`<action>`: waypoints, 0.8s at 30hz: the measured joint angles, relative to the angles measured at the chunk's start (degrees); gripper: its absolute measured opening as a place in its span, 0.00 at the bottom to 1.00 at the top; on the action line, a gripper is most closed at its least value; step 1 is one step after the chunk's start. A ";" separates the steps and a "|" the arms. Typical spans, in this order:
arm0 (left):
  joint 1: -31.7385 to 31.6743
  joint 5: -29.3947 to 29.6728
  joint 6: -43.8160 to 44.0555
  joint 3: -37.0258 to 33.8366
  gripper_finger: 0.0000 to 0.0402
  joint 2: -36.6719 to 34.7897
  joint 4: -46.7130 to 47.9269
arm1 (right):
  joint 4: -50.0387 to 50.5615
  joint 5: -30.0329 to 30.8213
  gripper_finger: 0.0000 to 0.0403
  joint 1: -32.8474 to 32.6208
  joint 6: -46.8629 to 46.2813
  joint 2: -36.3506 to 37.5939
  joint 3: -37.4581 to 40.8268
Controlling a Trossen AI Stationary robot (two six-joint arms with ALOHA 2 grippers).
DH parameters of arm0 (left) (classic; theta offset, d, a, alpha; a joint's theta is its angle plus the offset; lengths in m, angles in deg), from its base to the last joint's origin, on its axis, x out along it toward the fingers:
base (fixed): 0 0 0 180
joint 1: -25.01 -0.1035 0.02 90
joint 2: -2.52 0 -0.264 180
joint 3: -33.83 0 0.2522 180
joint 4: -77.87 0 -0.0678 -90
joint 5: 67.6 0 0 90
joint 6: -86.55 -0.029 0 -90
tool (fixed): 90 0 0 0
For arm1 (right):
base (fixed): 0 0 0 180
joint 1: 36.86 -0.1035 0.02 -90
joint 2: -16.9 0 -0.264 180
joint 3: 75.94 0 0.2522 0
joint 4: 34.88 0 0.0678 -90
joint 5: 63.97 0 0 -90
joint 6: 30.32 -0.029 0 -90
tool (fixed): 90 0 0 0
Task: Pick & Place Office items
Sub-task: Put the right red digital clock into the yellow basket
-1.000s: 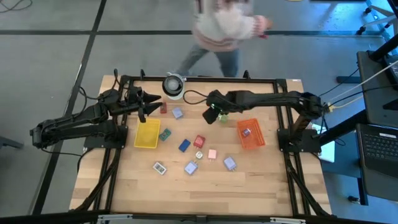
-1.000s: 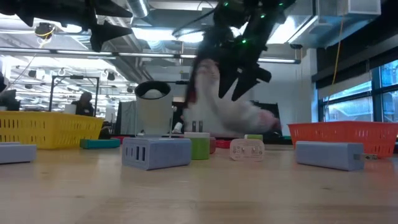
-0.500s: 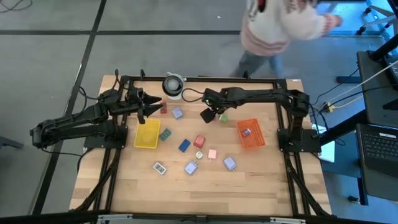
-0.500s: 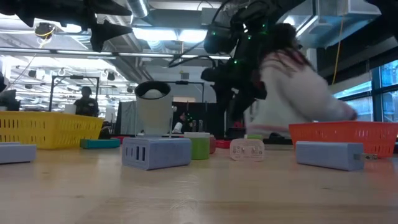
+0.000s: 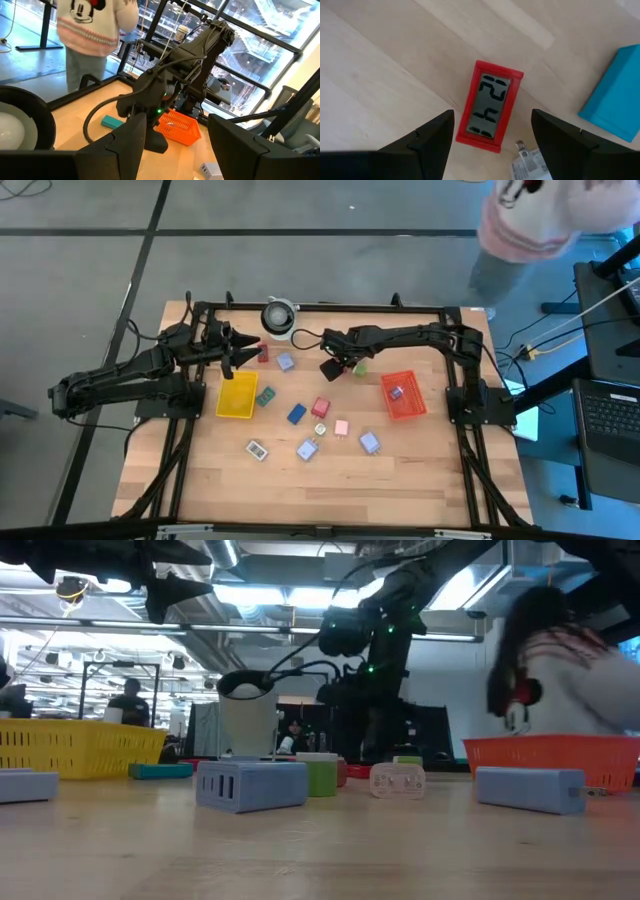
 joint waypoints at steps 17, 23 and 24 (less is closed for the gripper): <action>-0.02 0.07 -0.07 0.00 0.52 0.37 1.25 | -3.11 -0.82 0.65 -0.15 -0.80 -4.35 -0.22; 0.00 0.03 -0.04 0.00 0.52 0.37 1.42 | -2.95 0.14 0.58 -0.17 0.32 -4.46 -0.16; -0.02 0.03 -0.04 0.00 0.52 0.37 1.48 | -2.90 0.16 0.56 -0.17 0.41 -4.46 -0.15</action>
